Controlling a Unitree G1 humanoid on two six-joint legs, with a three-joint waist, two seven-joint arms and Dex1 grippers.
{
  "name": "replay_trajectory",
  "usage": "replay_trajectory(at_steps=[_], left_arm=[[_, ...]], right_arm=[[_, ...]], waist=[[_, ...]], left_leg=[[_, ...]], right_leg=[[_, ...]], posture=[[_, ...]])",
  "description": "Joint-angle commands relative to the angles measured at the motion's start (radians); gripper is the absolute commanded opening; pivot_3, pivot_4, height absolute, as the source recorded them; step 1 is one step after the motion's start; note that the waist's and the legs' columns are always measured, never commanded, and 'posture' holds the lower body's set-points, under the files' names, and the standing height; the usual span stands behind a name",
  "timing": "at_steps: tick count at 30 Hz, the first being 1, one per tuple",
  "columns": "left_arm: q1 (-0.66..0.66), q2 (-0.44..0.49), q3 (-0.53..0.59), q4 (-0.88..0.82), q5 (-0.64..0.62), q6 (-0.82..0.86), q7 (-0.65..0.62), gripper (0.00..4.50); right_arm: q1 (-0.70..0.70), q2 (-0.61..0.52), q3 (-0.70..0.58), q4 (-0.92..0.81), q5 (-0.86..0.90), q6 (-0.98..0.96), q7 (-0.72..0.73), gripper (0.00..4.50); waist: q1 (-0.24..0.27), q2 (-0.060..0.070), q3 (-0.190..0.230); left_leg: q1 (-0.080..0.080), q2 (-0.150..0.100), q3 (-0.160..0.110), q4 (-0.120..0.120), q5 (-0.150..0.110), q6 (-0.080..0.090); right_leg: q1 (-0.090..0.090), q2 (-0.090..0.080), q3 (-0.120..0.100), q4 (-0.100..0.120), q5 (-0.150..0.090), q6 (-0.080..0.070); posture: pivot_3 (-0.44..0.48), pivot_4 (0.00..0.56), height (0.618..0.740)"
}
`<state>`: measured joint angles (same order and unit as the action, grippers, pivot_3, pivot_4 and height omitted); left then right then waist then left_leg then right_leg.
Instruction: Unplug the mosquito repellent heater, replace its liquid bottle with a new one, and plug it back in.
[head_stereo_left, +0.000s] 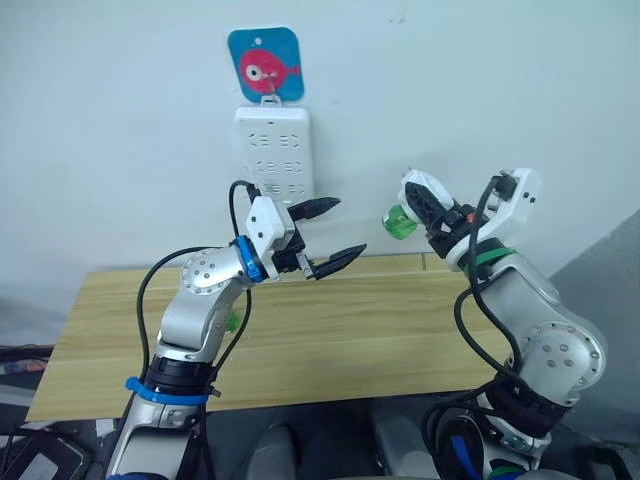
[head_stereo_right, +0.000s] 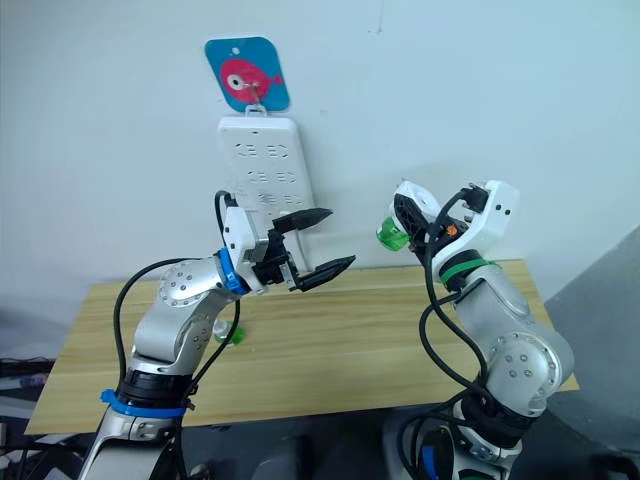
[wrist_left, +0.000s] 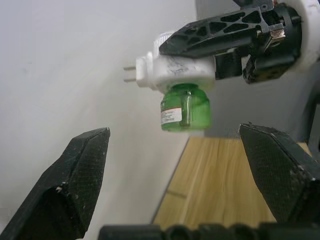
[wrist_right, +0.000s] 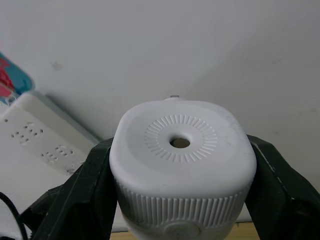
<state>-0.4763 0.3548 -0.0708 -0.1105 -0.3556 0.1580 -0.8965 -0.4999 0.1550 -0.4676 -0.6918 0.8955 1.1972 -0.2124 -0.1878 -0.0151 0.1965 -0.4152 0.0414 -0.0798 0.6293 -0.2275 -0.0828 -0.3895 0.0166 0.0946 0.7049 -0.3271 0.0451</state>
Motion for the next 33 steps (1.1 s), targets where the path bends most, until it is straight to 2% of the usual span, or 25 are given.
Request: replay_trajectory(at_steps=[1, 8, 17, 20, 25, 26, 32, 33], left_arm=[[-0.030, -0.031, -0.014, 0.006, -0.014, -0.036, -0.007, 4.50], [-0.082, -0.096, -0.013, 0.049, -0.024, -0.011, 0.033, 4.50], [-0.102, -0.116, 0.002, 0.051, -0.040, -0.019, 0.050, 4.50], [-0.095, -0.105, 0.002, 0.046, -0.052, -0.006, 0.042, 3.91], [-0.091, -0.099, -0.004, 0.038, -0.066, 0.015, 0.031, 2.40], [-0.091, -0.100, -0.004, 0.037, -0.067, 0.016, 0.032, 2.28], [-0.085, -0.087, -0.003, 0.038, -0.064, 0.009, 0.021, 2.28], [-0.086, -0.083, -0.002, 0.040, -0.062, 0.006, 0.019, 2.28]], right_arm=[[-0.027, 0.144, 0.008, 0.002, 0.229, -0.088, -0.144, 2.95], [0.012, 0.025, 0.113, 0.038, 0.477, -0.250, -0.343, 2.95], [0.049, -0.093, 0.236, 0.041, 0.584, -0.395, -0.418, 2.95], [0.057, -0.126, 0.262, 0.045, 0.602, -0.436, -0.427, 2.95], [0.065, -0.175, 0.303, 0.048, 0.632, -0.491, -0.430, 2.95], [0.066, -0.183, 0.309, 0.048, 0.637, -0.499, -0.431, 2.95], [0.083, -0.236, 0.346, 0.047, 0.709, -0.537, -0.425, 2.95], [0.088, -0.247, 0.347, 0.046, 0.716, -0.544, -0.423, 3.30]], waist=[[-0.011, 0.000, 0.000], [-0.013, 0.000, 0.000], [-0.011, 0.000, 0.000], [-0.011, 0.000, 0.000], [-0.009, 0.000, 0.000], [-0.009, 0.000, 0.000], [-0.009, 0.000, 0.000], [-0.009, 0.000, 0.000]], left_leg=[[0.000, 0.000, 0.000, 0.000, 0.000, 0.000], [0.000, 0.000, 0.000, 0.000, 0.000, 0.000], [-0.001, 0.000, 0.000, 0.000, 0.000, 0.000], [-0.001, 0.000, 0.000, 0.000, 0.000, 0.000], [-0.001, 0.000, 0.000, 0.000, 0.000, 0.000], [-0.001, 0.000, 0.000, 0.000, 0.000, 0.000], [-0.001, 0.000, 0.000, 0.000, 0.000, 0.000], [-0.001, 0.000, 0.000, 0.000, 0.000, 0.000]], right_leg=[[0.000, 0.000, 0.000, 0.000, 0.000, 0.000], [0.000, 0.000, 0.001, -0.001, 0.000, 0.000], [0.000, 0.000, 0.001, -0.002, 0.000, 0.000], [0.000, 0.001, 0.001, -0.002, 0.000, 0.001], [0.000, 0.001, 0.001, -0.002, 0.000, 0.001], [0.000, 0.001, 0.001, -0.002, 0.000, 0.001], [0.000, 0.001, 0.001, -0.002, 0.000, 0.001], [0.000, 0.001, 0.001, -0.002, 0.000, 0.001]], posture=[[-0.236, 0.194, 0.729], [-0.242, 0.194, 0.729], [-0.243, 0.197, 0.729], [-0.241, 0.197, 0.729], [-0.239, 0.197, 0.729], [-0.239, 0.197, 0.729], [-0.236, 0.196, 0.729], [-0.236, 0.196, 0.729]])
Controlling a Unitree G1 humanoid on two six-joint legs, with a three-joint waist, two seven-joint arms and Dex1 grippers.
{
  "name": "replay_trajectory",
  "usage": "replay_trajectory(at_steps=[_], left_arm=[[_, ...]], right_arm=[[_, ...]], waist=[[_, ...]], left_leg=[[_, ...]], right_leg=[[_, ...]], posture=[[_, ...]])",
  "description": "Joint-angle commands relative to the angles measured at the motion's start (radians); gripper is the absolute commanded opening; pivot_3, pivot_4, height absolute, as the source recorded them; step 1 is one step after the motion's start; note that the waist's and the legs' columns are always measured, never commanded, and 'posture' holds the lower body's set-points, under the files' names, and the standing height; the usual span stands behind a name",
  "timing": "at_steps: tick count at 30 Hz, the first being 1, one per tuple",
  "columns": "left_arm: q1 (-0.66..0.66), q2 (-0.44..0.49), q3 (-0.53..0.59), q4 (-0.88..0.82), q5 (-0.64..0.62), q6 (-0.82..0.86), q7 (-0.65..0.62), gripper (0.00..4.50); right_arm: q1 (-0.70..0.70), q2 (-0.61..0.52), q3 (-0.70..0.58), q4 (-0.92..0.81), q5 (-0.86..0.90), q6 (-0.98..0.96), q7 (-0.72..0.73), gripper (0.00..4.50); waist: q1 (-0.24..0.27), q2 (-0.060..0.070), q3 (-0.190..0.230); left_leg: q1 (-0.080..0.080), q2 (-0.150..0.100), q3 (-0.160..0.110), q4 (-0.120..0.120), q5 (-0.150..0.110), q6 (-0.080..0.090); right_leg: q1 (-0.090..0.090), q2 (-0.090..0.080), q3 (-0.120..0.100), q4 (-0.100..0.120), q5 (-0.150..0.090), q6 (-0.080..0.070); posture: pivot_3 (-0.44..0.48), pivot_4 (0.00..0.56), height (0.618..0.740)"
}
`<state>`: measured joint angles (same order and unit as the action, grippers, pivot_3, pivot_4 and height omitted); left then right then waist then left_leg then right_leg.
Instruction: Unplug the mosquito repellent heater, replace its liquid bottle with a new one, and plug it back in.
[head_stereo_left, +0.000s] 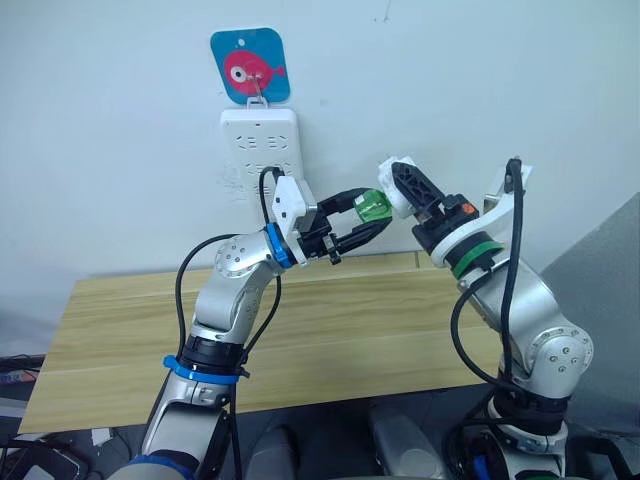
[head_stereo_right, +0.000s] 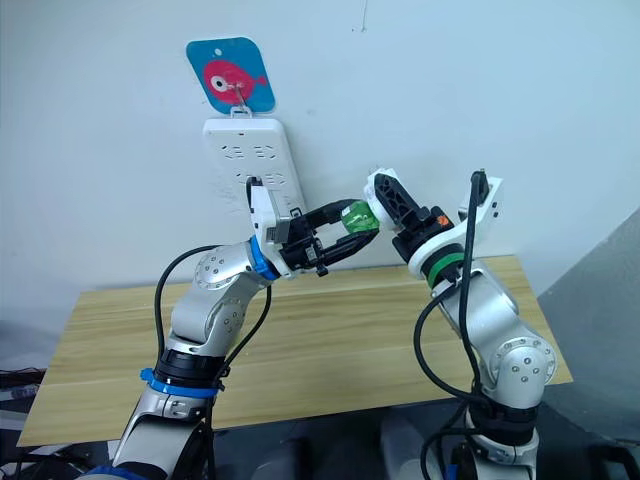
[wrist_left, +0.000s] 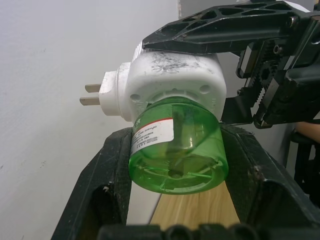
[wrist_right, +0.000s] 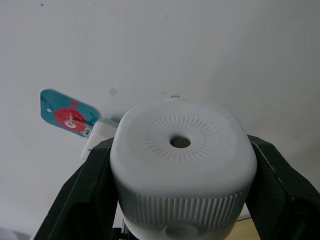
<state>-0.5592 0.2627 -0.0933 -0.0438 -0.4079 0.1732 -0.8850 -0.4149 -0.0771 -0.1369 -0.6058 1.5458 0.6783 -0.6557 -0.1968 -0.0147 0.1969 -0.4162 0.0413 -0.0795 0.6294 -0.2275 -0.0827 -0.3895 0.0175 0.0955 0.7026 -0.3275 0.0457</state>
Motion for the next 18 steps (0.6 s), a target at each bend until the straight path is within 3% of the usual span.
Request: replay_trajectory(at_steps=[1, 3, 4, 10, 13, 18], left_arm=[[-0.002, 0.014, 0.021, -0.026, -0.007, -0.013, 0.002, 2.28], [0.003, 0.031, 0.017, -0.026, 0.000, -0.026, -0.017, 2.28], [0.010, 0.043, 0.012, -0.028, 0.003, -0.034, -0.031, 2.28], [0.070, 0.123, -0.014, -0.016, 0.054, -0.144, -0.126, 2.28], [0.105, 0.173, -0.042, 0.003, 0.111, -0.281, -0.203, 2.28], [0.110, 0.205, -0.063, 0.042, 0.148, -0.416, -0.263, 2.28]], right_arm=[[0.008, -0.029, 0.014, -0.041, 0.074, -0.032, 0.027, 3.68], [0.021, -0.077, -0.004, -0.036, 0.094, -0.034, 0.051, 4.36], [0.029, -0.115, -0.022, -0.029, 0.115, -0.028, 0.072, 4.47], [0.085, -0.412, -0.127, 0.083, 0.301, 0.066, 0.257, 4.50], [0.105, -0.617, -0.111, 0.202, 0.302, 0.252, 0.485, 4.50], [0.092, -0.751, -0.039, 0.286, 0.320, 0.403, 0.724, 4.50]], waist=[[0.000, 0.000, 0.000], [0.001, 0.000, 0.000], [0.001, 0.000, 0.000], [0.004, 0.000, 0.004], [0.007, 0.002, 0.008], [0.012, 0.001, 0.012]], left_leg=[[0.000, 0.000, 0.000, 0.000, 0.000, 0.000], [0.000, 0.000, 0.000, 0.000, 0.000, 0.000], [0.000, 0.000, 0.000, 0.000, 0.000, 0.000], [-0.001, 0.000, 0.000, 0.000, 0.000, 0.000], [-0.001, -0.001, 0.001, 0.000, 0.000, 0.000], [0.000, 0.001, 0.002, 0.000, 0.000, 0.001]], right_leg=[[0.000, 0.000, 0.000, 0.000, 0.000, 0.000], [0.000, 0.000, 0.000, 0.000, 0.000, 0.000], [0.000, 0.000, 0.000, 0.000, 0.000, 0.000], [0.001, 0.000, 0.000, -0.004, 0.000, 0.000], [0.001, 0.000, 0.001, -0.005, 0.000, 0.000], [0.001, 0.001, 0.001, -0.005, 0.000, 0.000]], posture=[[-0.235, 0.196, 0.729], [-0.235, 0.196, 0.729], [-0.236, 0.197, 0.729], [-0.234, 0.200, 0.729], [-0.230, 0.202, 0.729], [-0.211, 0.204, 0.729]])
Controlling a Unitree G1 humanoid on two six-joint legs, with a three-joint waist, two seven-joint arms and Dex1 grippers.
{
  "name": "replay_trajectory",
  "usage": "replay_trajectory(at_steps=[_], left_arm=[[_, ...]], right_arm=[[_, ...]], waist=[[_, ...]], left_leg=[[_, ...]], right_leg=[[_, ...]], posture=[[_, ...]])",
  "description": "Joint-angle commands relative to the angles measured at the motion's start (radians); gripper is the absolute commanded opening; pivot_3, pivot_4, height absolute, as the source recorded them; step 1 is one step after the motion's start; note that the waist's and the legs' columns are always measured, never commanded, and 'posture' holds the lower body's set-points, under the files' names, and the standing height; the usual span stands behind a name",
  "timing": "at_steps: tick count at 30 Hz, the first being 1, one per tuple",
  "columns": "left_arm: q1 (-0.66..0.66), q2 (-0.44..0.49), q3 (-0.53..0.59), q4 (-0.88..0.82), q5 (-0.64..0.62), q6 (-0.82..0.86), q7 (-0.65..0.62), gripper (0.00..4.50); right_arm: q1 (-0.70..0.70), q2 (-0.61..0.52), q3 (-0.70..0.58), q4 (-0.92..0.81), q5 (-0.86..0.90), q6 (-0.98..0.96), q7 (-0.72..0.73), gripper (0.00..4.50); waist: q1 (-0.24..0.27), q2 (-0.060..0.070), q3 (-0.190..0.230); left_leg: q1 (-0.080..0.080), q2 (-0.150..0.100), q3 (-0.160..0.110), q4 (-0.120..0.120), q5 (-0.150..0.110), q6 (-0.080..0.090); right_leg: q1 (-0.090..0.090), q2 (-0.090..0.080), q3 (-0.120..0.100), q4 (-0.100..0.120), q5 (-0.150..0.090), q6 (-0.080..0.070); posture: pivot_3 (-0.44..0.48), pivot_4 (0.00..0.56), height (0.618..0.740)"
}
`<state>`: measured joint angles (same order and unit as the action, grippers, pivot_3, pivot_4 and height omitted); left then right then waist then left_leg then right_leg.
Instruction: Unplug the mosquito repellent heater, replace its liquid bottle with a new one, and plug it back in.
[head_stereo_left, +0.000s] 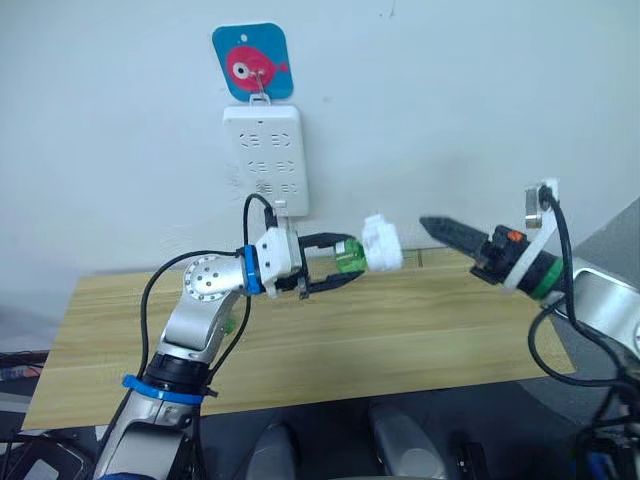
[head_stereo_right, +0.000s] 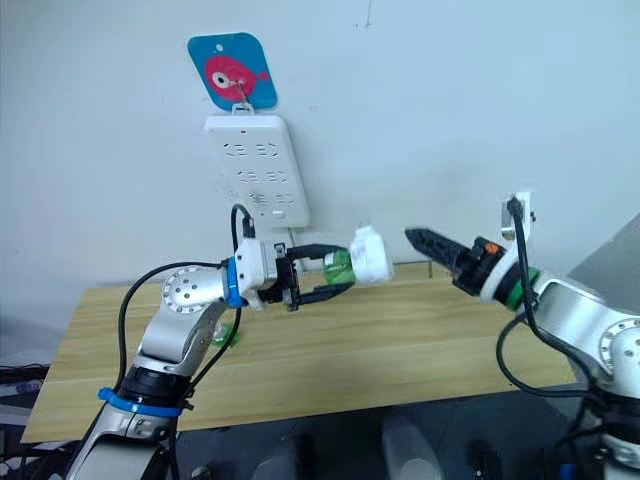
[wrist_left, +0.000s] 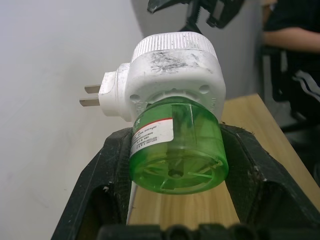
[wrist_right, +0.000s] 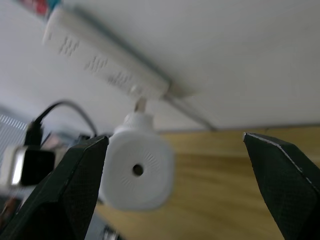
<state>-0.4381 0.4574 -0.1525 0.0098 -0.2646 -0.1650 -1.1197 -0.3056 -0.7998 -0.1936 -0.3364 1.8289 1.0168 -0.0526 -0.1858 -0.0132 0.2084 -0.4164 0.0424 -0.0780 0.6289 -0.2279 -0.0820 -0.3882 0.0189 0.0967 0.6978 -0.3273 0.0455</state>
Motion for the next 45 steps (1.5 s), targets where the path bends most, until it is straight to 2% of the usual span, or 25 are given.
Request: replay_trajectory(at_steps=[1, 5, 11, 20, 37, 40, 43, 45], left_arm=[[-0.011, 0.012, -0.006, -0.007, 0.007, -0.089, -0.036, 2.28], [-0.011, 0.023, -0.013, -0.006, 0.004, -0.120, -0.062, 2.28], [-0.010, 0.029, -0.029, -0.009, 0.000, -0.159, -0.096, 2.28], [-0.018, 0.025, -0.039, -0.008, -0.004, -0.165, -0.096, 2.28], [-0.013, 0.003, -0.069, -0.030, -0.007, -0.163, -0.096, 2.28], [-0.015, 0.002, -0.066, -0.029, -0.008, -0.161, -0.088, 2.28], [-0.017, -0.003, -0.061, -0.031, -0.019, -0.131, -0.073, 2.28], [-0.021, -0.008, -0.056, -0.044, -0.042, -0.070, -0.057, 2.28]], right_arm=[[-0.018, -0.038, 0.023, 0.029, 0.041, 0.074, 0.144, 4.50], [-0.045, -0.065, 0.064, 0.077, 0.051, 0.133, 0.233, 4.50], [-0.081, -0.052, 0.109, 0.114, -0.032, 0.163, 0.308, 4.50], [-0.094, -0.072, 0.099, 0.152, -0.126, 0.212, 0.428, 4.50], [-0.167, 0.085, 0.167, 0.144, -0.054, 0.198, 0.340, 4.50], [-0.174, 0.090, 0.172, 0.144, -0.043, 0.201, 0.334, 3.91], [-0.177, 0.095, 0.176, 0.140, -0.035, 0.202, 0.328, 3.02], [-0.179, 0.098, 0.176, 0.139, -0.030, 0.201, 0.325, 3.03]], waist=[[0.003, 0.000, 0.000], [0.015, -0.001, 0.003], [0.030, -0.001, 0.005], [0.046, -0.001, 0.005], [0.046, -0.001, 0.005], [0.046, -0.001, 0.005], [0.046, -0.001, 0.005], [0.046, -0.001, 0.005]], left_leg=[[0.000, 0.000, 0.000, 0.000, 0.000, 0.000], [0.000, 0.000, 0.001, 0.001, 0.000, 0.000], [-0.001, 0.000, 0.000, 0.001, 0.000, 0.000], [0.000, 0.000, 0.000, 0.001, 0.000, 0.000], [0.000, 0.000, 0.000, 0.001, 0.000, 0.000], [-0.001, 0.000, 0.000, 0.001, 0.000, 0.000], [-0.001, 0.000, 0.000, 0.001, 0.000, 0.000], [0.000, 0.000, 0.000, 0.001, 0.000, 0.000]], right_leg=[[0.000, 0.000, 0.000, 0.000, 0.000, 0.000], [0.000, 0.000, 0.001, 0.000, 0.000, 0.001], [0.000, 0.000, 0.000, -0.001, 0.000, 0.001], [0.000, 0.000, 0.000, -0.001, 0.000, 0.001], [0.000, 0.000, 0.000, 0.000, 0.001, 0.001], [0.000, 0.000, -0.001, 0.000, 0.001, 0.001], [0.000, 0.000, -0.001, 0.000, 0.001, 0.001], [0.000, 0.000, -0.001, 0.000, 0.001, 0.001]], posture=[[-0.211, 0.204, 0.729], [-0.203, 0.205, 0.729], [-0.193, 0.206, 0.729], [-0.191, 0.206, 0.729], [-0.182, 0.194, 0.729], [-0.181, 0.193, 0.729], [-0.179, 0.194, 0.729], [-0.179, 0.193, 0.729]])
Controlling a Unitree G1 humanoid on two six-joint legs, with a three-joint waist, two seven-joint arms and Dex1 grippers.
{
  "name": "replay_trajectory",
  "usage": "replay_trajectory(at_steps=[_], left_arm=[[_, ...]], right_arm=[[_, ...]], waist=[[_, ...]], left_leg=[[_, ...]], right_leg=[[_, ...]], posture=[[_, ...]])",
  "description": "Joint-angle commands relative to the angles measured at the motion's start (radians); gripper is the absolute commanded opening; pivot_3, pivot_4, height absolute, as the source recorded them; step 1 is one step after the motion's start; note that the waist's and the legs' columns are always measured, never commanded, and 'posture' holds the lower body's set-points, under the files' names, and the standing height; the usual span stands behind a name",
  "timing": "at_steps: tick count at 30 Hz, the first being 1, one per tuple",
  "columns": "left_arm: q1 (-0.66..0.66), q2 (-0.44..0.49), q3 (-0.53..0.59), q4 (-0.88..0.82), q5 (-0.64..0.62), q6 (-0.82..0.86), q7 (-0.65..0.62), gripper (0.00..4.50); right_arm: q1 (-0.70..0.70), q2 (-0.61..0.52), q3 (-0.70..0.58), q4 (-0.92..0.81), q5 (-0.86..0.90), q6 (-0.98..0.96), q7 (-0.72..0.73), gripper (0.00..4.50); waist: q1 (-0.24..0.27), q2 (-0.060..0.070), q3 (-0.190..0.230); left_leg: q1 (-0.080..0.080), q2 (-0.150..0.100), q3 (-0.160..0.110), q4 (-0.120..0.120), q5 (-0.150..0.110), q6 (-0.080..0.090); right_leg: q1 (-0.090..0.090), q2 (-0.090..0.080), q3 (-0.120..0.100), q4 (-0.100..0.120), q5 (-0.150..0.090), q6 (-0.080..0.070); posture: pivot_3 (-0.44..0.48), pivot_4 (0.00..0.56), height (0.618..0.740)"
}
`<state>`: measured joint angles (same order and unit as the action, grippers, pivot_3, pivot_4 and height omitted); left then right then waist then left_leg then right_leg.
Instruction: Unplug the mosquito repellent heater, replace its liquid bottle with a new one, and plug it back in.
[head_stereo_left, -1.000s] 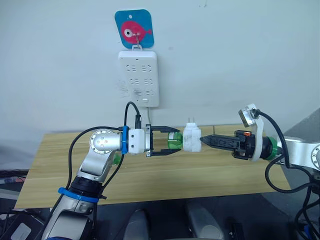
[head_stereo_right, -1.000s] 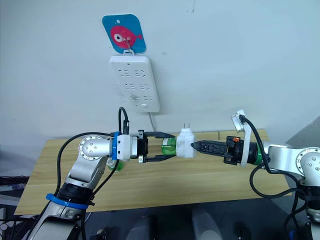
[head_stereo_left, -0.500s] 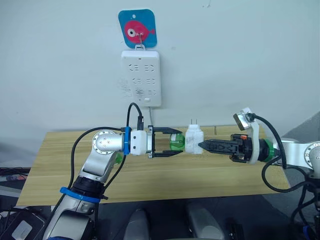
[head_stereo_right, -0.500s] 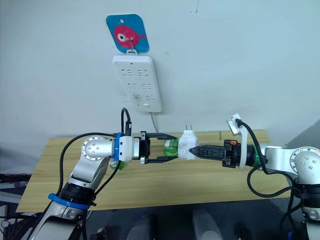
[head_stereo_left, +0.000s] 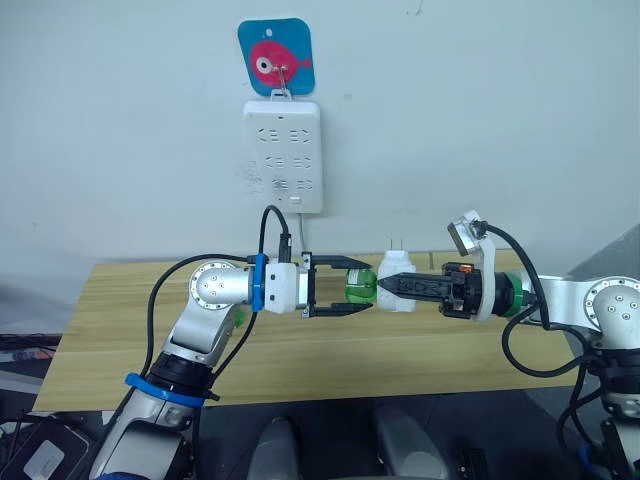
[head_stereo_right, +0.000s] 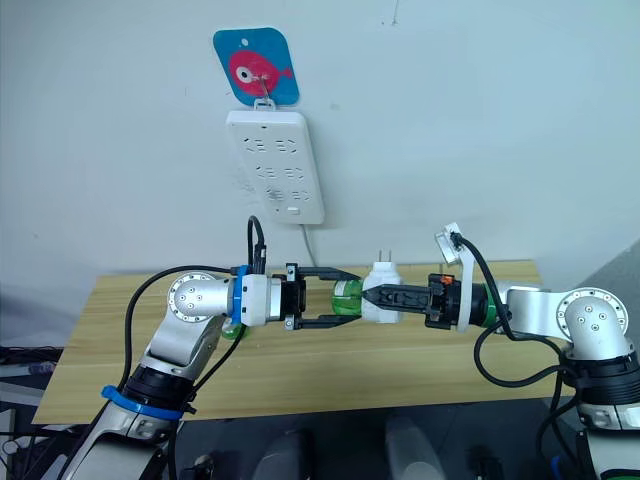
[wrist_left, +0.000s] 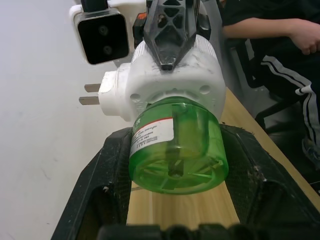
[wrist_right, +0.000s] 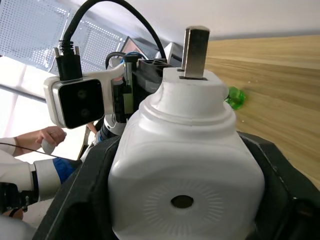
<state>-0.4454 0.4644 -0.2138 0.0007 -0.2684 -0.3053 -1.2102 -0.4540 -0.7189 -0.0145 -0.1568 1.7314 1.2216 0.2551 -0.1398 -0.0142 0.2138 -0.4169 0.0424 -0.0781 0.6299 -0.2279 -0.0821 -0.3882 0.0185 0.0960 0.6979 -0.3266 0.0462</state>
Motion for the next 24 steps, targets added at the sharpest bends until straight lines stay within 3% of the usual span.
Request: replay_trajectory(at_steps=[1, 4, 6, 8, 12, 16, 19, 22, 24], left_arm=[[-0.016, -0.017, 0.009, -0.045, -0.055, 0.121, 0.042, 2.28], [-0.037, 0.009, 0.021, -0.102, -0.200, 0.481, 0.070, 2.28], [-0.082, 0.067, 0.049, -0.120, -0.414, 0.842, 0.039, 2.28], [-0.118, 0.098, 0.063, -0.106, -0.471, 0.945, -0.004, 2.28], [-0.128, 0.092, 0.074, -0.125, -0.424, 0.898, 0.008, 2.28], [-0.083, 0.093, 0.036, -0.110, -0.256, 0.636, -0.036, 2.28], [-0.060, 0.071, 0.024, -0.014, -0.080, 0.257, -0.049, 3.29], [-0.052, 0.048, 0.032, 0.060, -0.014, 0.035, -0.060, 4.17], [-0.033, 0.026, 0.042, 0.077, 0.001, -0.105, -0.055, 4.21]], right_arm=[[-0.031, 0.018, -0.003, -0.042, 0.067, -0.004, 0.017, 3.03], [-0.036, 0.020, -0.002, -0.043, 0.063, -0.004, 0.021, 3.03], [-0.039, 0.018, 0.002, -0.048, 0.057, 0.000, 0.030, 3.03], [-0.038, 0.018, 0.005, -0.056, 0.053, 0.003, 0.034, 3.03], [-0.040, 0.025, 0.005, -0.058, 0.057, -0.003, 0.027, 3.03], [-0.037, 0.028, 0.002, -0.056, 0.064, -0.010, 0.015, 3.03], [-0.039, 0.028, -0.002, -0.048, 0.068, -0.016, 0.008, 3.03], [-0.040, 0.028, -0.002, -0.044, 0.070, -0.020, 0.002, 3.03], [-0.041, 0.029, -0.004, -0.042, 0.069, -0.022, -0.001, 3.03]], waist=[[0.000, 0.000, 0.000], [-0.001, 0.000, 0.000], [-0.003, 0.000, 0.000], [-0.004, 0.000, 0.000], [-0.003, 0.000, 0.000], [-0.001, 0.000, 0.000], [0.003, 0.000, 0.000], [0.002, 0.000, 0.000], [0.002, 0.000, 0.000]], left_leg=[[0.000, 0.000, 0.000, 0.000, 0.000, 0.000], [0.000, 0.000, 0.000, 0.000, 0.000, 0.000], [0.000, 0.000, -0.001, 0.000, 0.000, 0.000], [0.000, 0.000, -0.002, 0.001, 0.000, 0.000], [0.000, 0.001, -0.002, 0.000, 0.000, 0.000], [0.000, 0.001, -0.001, 0.000, 0.000, 0.000], [0.000, 0.001, -0.001, 0.000, 0.000, 0.000], [0.000, 0.001, 0.000, 0.001, 0.000, 0.000], [0.000, 0.001, 0.000, 0.001, 0.000, 0.000]], right_leg=[[0.000, 0.000, 0.000, 0.000, 0.000, 0.000], [0.000, 0.000, 0.000, 0.000, 0.000, 0.000], [0.000, 0.000, -0.001, 0.001, 0.000, 0.000], [0.000, 0.001, -0.002, 0.001, -0.001, 0.001], [0.000, 0.002, -0.001, 0.000, 0.000, 0.000], [0.000, 0.002, -0.001, 0.000, 0.000, 0.000], [0.000, 0.002, -0.001, 0.000, 0.000, 0.000], [0.000, 0.001, 0.000, 0.000, 0.000, 0.000], [0.000, 0.001, 0.001, 0.000, 0.000, -0.001]], posture=[[-0.179, 0.193, 0.729], [-0.172, 0.193, 0.729], [-0.172, 0.194, 0.729], [-0.173, 0.195, 0.729], [-0.175, 0.195, 0.729], [-0.174, 0.196, 0.729], [-0.171, 0.195, 0.729], [-0.171, 0.195, 0.729], [-0.172, 0.195, 0.729]])
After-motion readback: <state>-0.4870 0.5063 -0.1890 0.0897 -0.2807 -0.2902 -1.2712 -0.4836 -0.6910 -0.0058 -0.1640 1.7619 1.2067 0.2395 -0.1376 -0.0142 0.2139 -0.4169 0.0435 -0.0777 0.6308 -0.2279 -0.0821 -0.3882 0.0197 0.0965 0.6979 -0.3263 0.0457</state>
